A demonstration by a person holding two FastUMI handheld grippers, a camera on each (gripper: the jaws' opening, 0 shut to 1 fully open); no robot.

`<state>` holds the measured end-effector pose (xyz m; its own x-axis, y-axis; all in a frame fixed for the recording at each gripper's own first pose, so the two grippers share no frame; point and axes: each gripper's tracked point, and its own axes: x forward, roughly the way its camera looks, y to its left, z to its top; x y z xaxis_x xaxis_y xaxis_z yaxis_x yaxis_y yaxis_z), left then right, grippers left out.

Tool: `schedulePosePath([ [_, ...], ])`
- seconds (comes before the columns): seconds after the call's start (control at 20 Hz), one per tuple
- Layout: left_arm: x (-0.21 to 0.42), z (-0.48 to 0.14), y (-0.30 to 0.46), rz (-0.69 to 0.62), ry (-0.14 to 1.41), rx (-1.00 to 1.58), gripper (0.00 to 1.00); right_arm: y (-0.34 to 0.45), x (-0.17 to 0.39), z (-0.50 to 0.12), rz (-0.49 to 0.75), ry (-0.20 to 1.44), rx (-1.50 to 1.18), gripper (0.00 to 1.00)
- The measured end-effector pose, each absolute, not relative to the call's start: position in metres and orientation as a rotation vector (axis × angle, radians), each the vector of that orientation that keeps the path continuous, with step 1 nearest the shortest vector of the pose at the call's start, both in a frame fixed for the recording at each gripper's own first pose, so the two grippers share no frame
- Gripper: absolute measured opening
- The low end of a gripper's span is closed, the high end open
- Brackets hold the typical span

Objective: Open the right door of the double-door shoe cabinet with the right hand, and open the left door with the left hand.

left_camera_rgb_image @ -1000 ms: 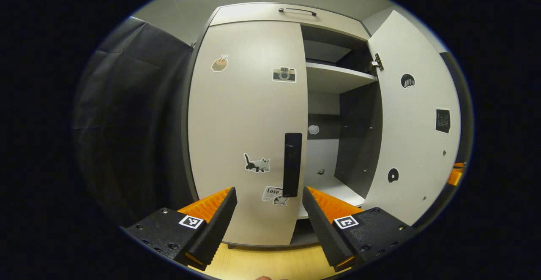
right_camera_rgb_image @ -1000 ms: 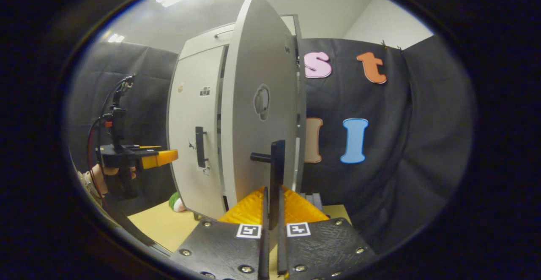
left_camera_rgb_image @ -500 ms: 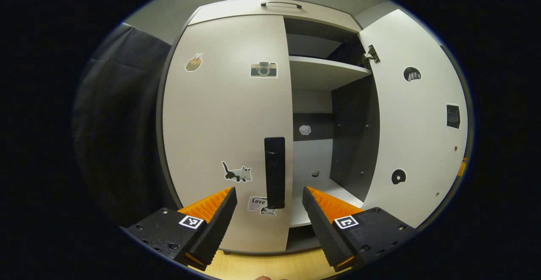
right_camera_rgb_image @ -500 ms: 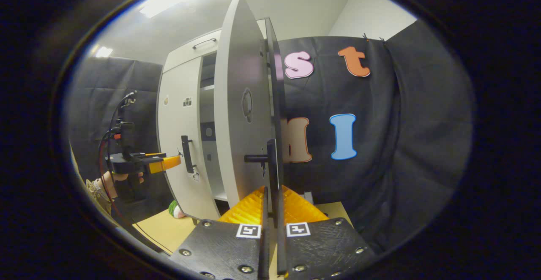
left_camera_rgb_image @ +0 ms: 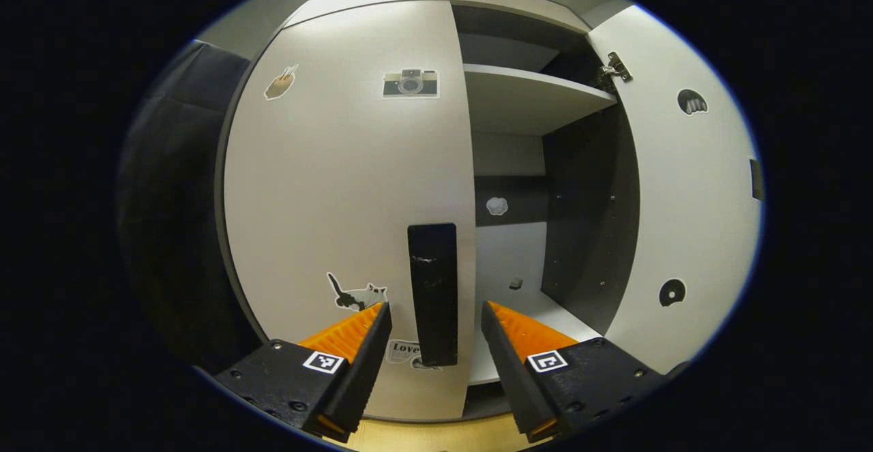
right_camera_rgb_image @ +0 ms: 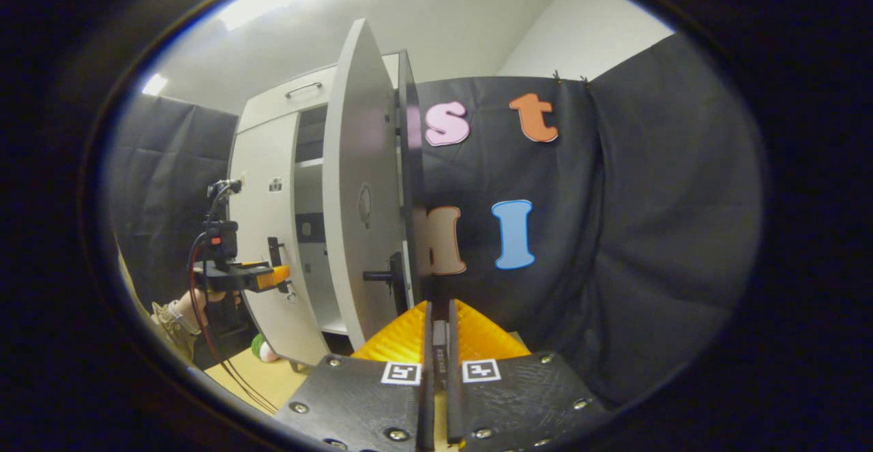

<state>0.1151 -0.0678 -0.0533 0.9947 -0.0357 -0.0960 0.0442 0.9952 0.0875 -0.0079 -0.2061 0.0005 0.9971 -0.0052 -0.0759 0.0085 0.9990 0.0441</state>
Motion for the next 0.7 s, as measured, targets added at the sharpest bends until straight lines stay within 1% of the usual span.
schedulePosePath([
  [0.05,0.119,-0.055,-0.068,-0.043,0.097,0.092,0.81,-0.211,-0.011,0.003,-0.023,0.072,0.044,0.07],
  [0.1,0.122,-0.057,-0.068,-0.047,0.1,0.095,0.76,-0.213,-0.013,0.004,-0.038,0.068,0.045,0.07],
  [0.15,0.126,-0.059,-0.069,-0.053,0.104,0.097,0.75,-0.215,-0.015,0.006,-0.05,0.066,0.048,0.07],
  [0.2,0.127,-0.059,-0.07,-0.059,0.105,0.097,0.68,-0.218,-0.016,0.007,-0.06,0.063,0.052,0.07],
  [0.3,0.13,-0.062,-0.067,-0.05,0.112,0.101,0.5,-0.222,-0.02,0.008,-0.079,0.061,0.052,0.07],
  [0.35,0.135,-0.064,-0.067,-0.053,0.114,0.097,0.45,-0.223,-0.021,0.008,-0.085,0.062,0.054,0.07],
  [0.4,0.133,-0.062,-0.068,-0.054,0.114,0.097,0.37,-0.223,-0.021,0.007,-0.089,0.064,0.057,0.07],
  [0.5,0.131,-0.063,-0.067,-0.065,0.116,0.099,0.35,-0.221,-0.022,0.007,-0.086,0.065,0.069,0.08],
  [0.55,0.131,-0.062,-0.067,-0.07,0.115,0.096,0.35,-0.218,-0.022,0.008,-0.083,0.064,0.072,0.07],
  [0.6,0.131,-0.062,-0.067,-0.077,0.119,0.096,0.31,-0.217,-0.022,0.009,-0.081,0.062,0.074,0.07],
  [0.65,0.13,-0.063,-0.067,-0.082,0.123,0.093,0.3,-0.214,-0.021,0.01,-0.075,0.061,0.077,0.07],
  [0.7,0.128,-0.063,-0.067,-0.086,0.125,0.09,0.27,-0.211,-0.022,0.01,-0.067,0.06,0.081,0.07],
])
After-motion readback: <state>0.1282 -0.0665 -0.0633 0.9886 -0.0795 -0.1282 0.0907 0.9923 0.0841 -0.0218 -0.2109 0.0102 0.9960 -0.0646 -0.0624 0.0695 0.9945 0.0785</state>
